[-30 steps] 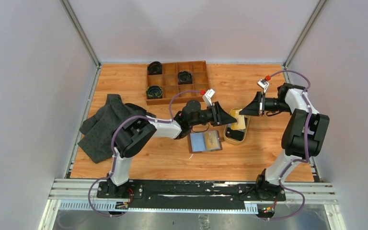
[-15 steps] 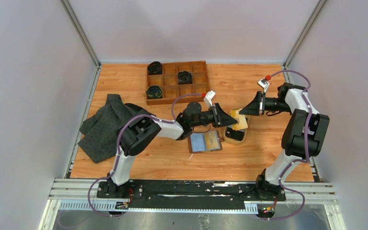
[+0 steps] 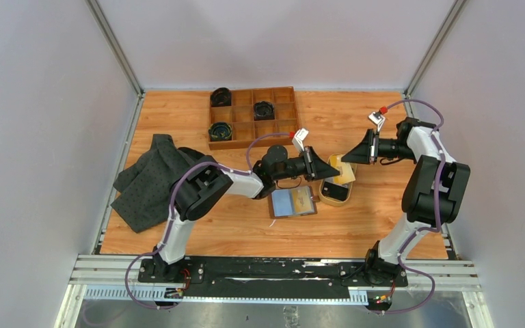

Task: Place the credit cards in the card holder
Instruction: Place the credit card in the storage box.

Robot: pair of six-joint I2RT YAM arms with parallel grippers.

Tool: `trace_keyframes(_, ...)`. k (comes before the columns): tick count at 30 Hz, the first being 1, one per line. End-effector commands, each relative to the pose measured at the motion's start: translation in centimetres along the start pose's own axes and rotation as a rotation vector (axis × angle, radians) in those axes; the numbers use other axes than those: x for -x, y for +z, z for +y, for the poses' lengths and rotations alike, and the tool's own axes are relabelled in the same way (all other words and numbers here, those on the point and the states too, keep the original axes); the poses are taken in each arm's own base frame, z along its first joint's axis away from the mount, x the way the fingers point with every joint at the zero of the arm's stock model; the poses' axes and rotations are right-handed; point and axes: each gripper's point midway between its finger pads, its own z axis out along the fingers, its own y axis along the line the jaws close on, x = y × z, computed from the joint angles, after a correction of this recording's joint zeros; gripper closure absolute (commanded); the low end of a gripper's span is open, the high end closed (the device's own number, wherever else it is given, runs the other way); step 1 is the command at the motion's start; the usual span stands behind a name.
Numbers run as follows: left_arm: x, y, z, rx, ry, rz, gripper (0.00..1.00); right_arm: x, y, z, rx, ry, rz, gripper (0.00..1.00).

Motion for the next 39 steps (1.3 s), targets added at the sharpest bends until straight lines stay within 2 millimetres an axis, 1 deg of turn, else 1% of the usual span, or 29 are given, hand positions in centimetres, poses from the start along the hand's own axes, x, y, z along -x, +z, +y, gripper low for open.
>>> trace_keyframes(1,1.4,-0.6,-2.0,-0.129,0.067,-0.051,1.0,-0.8,0.3,0.5,0.012,0.019,0.013,0.76)
trace_keyframes(4,1.7,-1.3,-1.8,-0.148,0.07,-0.057,1.0,-0.8,0.3,0.3,0.019,0.028,0.013,0.72)
trace_keyframes(8,2.0,-1.4,-1.5,-0.15,0.072,-0.057,1.0,-0.9,0.4,0.3,0.042,0.04,0.011,0.71)
trace_keyframes(10,2.3,-1.5,-1.2,-0.147,0.071,-0.062,1.0,-0.9,0.4,0.6,0.055,0.041,0.008,0.69)
trace_keyframes(14,2.8,-1.9,-0.6,-0.148,0.067,-0.07,1.0,-1.0,0.4,1.3,0.077,0.025,0.002,0.61)
trace_keyframes(17,3.0,-2.2,-0.5,-0.153,0.067,-0.066,1.0,-0.9,0.4,1.8,0.095,0.006,-0.008,0.6)
trace_keyframes(21,3.3,-2.4,-0.5,-0.157,0.069,-0.064,1.0,-0.8,0.3,2.2,0.112,-0.004,-0.012,0.66)
trace_keyframes(23,3.3,-2.4,-0.5,-0.16,0.069,-0.062,1.0,-0.7,0.3,2.5,0.123,-0.006,-0.016,0.73)
trace_keyframes(27,3.3,-2.4,-0.2,-0.155,0.065,-0.058,1.0,-0.7,0.3,2.8,0.137,-0.012,-0.013,0.91)
trace_keyframes(30,3.5,-2.5,-0.2,-0.155,0.062,-0.061,1.0,-0.6,0.3,3.0,0.138,-0.018,-0.012,1.0)
trace_keyframes(33,3.8,-3.0,-0.3,-0.166,0.056,-0.065,1.0,-0.6,0.2,3.0,0.135,-0.028,-0.008,1.0)
trace_keyframes(39,4.5,-4.7,-0.6,-0.169,0.063,-0.075,1.0,-0.7,0.1,2.9,0.13,-0.026,-0.005,1.0)
